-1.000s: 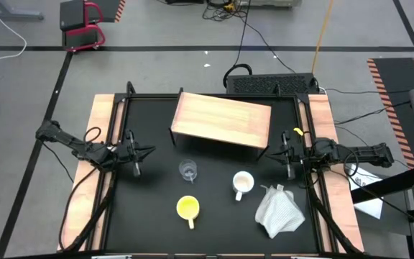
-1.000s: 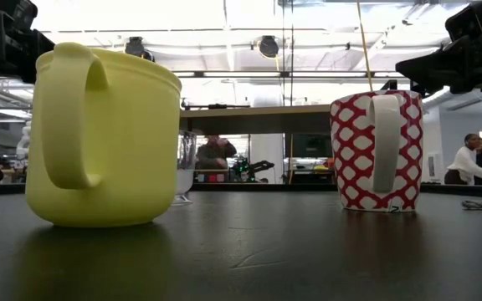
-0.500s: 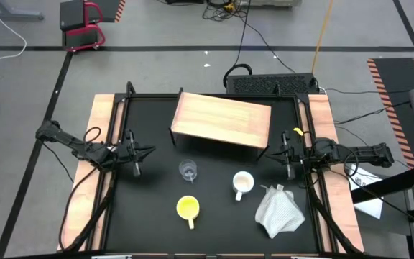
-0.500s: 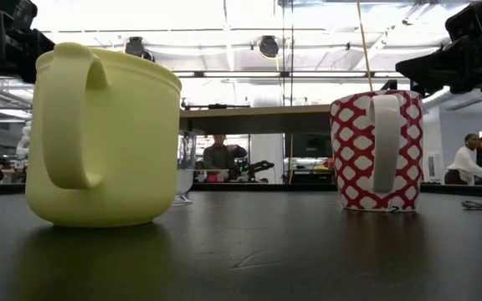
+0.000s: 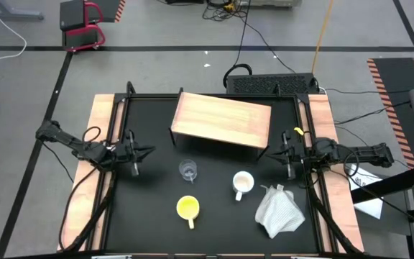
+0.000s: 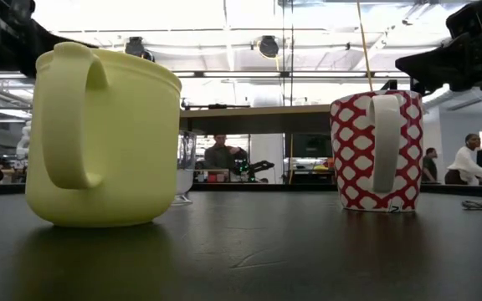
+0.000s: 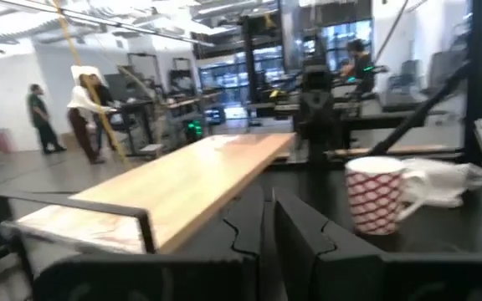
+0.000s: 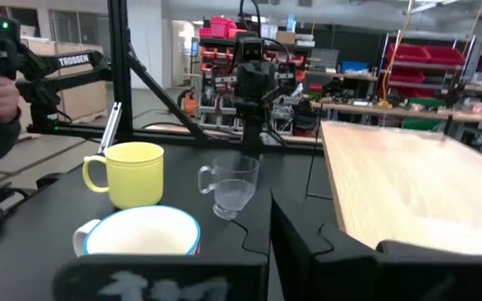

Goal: Stack small to large cups/mugs on shelf
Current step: Put the transparent mug on the shelf

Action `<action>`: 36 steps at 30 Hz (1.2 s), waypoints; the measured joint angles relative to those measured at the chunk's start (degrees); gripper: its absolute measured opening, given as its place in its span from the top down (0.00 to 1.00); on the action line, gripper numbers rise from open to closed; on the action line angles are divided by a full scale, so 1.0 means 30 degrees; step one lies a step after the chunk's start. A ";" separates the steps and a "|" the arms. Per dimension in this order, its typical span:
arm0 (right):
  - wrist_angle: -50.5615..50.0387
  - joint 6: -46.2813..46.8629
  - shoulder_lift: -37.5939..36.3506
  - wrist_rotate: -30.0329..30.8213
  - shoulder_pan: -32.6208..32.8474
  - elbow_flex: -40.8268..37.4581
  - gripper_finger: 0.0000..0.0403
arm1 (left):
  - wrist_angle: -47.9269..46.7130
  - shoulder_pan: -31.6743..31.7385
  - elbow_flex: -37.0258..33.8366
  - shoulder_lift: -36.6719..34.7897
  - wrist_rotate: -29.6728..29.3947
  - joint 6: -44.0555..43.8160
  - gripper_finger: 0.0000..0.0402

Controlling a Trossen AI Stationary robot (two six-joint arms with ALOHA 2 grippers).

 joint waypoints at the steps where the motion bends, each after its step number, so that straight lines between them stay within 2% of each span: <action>1: 0.0021 -0.0200 0.0000 0.0000 0.0000 -0.0003 1.00 | 0.0350 0.0000 0.0000 -0.0001 0.0104 -0.0157 0.93; 5: 0.0150 -0.0415 0.0005 0.0000 0.0000 0.0002 1.00 | 0.0967 0.0000 0.0000 -0.0001 0.0144 -0.0722 0.99; 11: 0.0384 -0.0413 0.0007 -0.0007 0.0000 0.0001 1.00 | 0.0653 0.0022 0.0597 -0.0001 0.0634 -0.2021 0.99; 19: 0.0402 -0.0403 0.0007 -0.0007 0.0001 0.0003 1.00 | -0.3673 0.0221 0.3319 0.0316 0.0997 -0.4065 1.00; 24: 0.0402 -0.0403 0.0007 -0.0007 0.0000 0.0004 1.00 | -0.5365 0.0622 0.4694 0.1483 0.1010 -0.4508 1.00; 32: 0.0402 -0.0396 0.0007 0.0007 0.0000 -0.0001 1.00 | -0.4386 0.1521 0.4976 0.3781 0.1722 -0.4458 1.00; 36: 0.0402 -0.0396 0.0000 0.0015 0.0007 0.0004 1.00 | -0.2728 0.2177 0.4976 0.5070 0.2866 -0.4363 1.00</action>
